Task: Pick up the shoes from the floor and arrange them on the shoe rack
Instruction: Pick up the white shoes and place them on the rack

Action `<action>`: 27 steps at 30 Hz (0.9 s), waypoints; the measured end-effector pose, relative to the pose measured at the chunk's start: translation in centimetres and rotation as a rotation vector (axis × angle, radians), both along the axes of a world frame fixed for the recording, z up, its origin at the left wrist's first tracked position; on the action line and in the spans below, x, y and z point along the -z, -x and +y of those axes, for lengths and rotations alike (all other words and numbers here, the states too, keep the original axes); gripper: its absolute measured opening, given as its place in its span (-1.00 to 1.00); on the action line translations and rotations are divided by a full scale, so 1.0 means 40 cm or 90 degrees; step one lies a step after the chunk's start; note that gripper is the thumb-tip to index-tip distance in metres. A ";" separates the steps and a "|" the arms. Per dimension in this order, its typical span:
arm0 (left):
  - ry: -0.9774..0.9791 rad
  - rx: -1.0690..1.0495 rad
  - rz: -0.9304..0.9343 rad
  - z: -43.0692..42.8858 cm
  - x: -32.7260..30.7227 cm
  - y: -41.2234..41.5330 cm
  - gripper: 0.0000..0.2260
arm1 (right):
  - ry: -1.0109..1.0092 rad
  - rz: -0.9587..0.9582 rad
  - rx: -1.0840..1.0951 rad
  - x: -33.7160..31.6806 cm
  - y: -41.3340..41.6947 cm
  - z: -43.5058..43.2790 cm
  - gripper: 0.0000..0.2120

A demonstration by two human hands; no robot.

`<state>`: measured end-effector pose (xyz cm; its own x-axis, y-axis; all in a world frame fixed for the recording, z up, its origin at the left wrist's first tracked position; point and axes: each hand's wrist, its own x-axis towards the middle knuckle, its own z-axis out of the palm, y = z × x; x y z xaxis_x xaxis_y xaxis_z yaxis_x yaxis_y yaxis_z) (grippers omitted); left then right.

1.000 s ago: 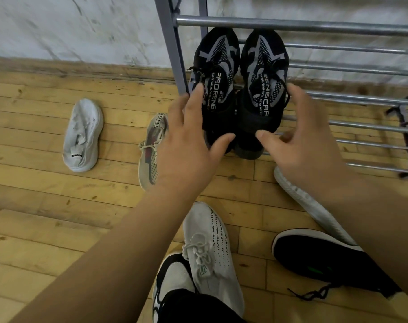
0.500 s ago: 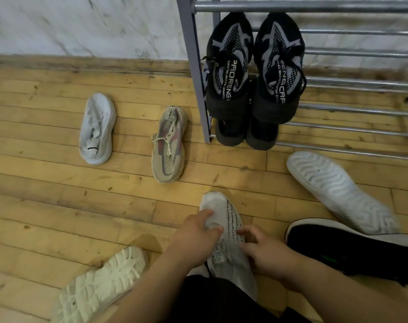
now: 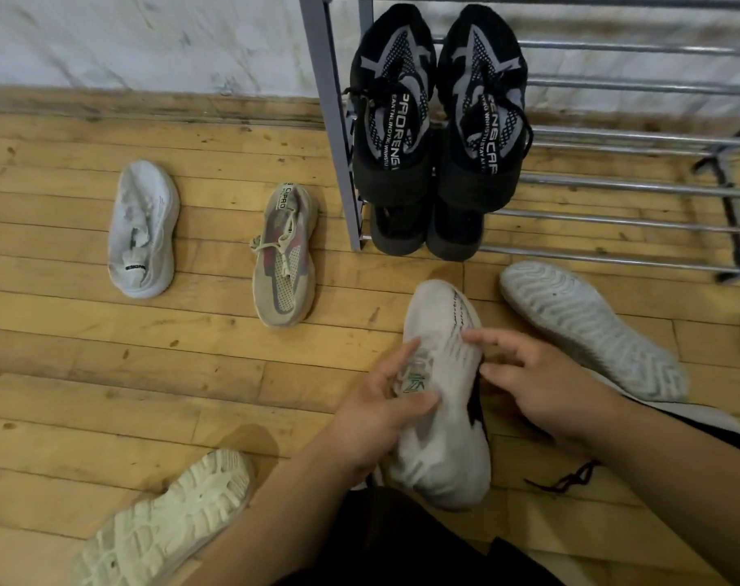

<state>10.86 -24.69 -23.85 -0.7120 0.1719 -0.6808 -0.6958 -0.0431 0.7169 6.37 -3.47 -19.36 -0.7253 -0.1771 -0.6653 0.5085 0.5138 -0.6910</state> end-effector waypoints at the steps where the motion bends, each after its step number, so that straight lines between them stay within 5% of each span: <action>1: 0.032 0.047 0.013 0.008 -0.003 -0.001 -0.34 | 0.019 0.009 0.027 -0.014 0.012 0.000 -0.61; 3: 0.099 0.069 0.025 0.022 -0.005 0.003 -0.40 | 0.005 0.045 0.050 -0.018 0.033 0.008 -0.61; 7: 0.153 0.011 0.019 0.027 -0.003 0.011 -0.50 | -0.307 0.231 -0.003 0.046 0.095 0.103 -0.53; 11: 0.194 0.056 0.042 0.039 -0.005 0.000 -0.56 | -0.562 0.078 -0.157 0.142 0.121 0.251 -0.27; 16: 0.209 0.032 0.052 0.043 0.009 0.006 -0.52 | -0.554 0.051 -0.214 0.130 0.139 0.298 -0.31; 23: 0.331 0.107 0.137 0.024 0.008 0.031 -0.47 | -0.512 0.177 -0.198 0.025 0.122 0.304 -0.32; 27: 0.300 0.108 0.196 0.040 -0.021 0.053 -0.48 | -0.391 0.108 -0.063 -0.056 0.145 0.288 -0.43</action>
<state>8.73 -23.07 -23.00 -0.8778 0.0304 -0.4780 -0.4220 0.4230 0.8019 0.57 8.04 -17.12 -0.8292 0.1287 -0.5440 0.3481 0.8803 -0.3223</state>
